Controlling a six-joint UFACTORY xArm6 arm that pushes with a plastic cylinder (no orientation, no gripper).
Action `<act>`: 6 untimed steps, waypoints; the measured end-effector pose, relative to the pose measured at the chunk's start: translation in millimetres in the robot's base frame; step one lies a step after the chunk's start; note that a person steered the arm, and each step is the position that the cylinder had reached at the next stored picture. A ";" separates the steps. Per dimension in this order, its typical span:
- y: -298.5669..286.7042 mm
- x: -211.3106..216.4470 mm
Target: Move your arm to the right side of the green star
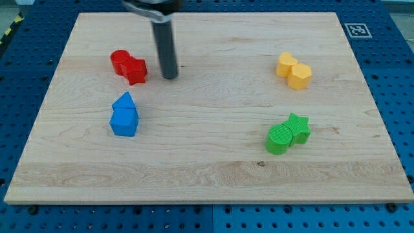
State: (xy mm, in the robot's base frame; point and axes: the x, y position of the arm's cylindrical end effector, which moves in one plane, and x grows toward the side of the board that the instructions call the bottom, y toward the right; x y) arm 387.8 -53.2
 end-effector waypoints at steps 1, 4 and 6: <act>75.2 18.8; 252.4 88.4; 246.1 133.7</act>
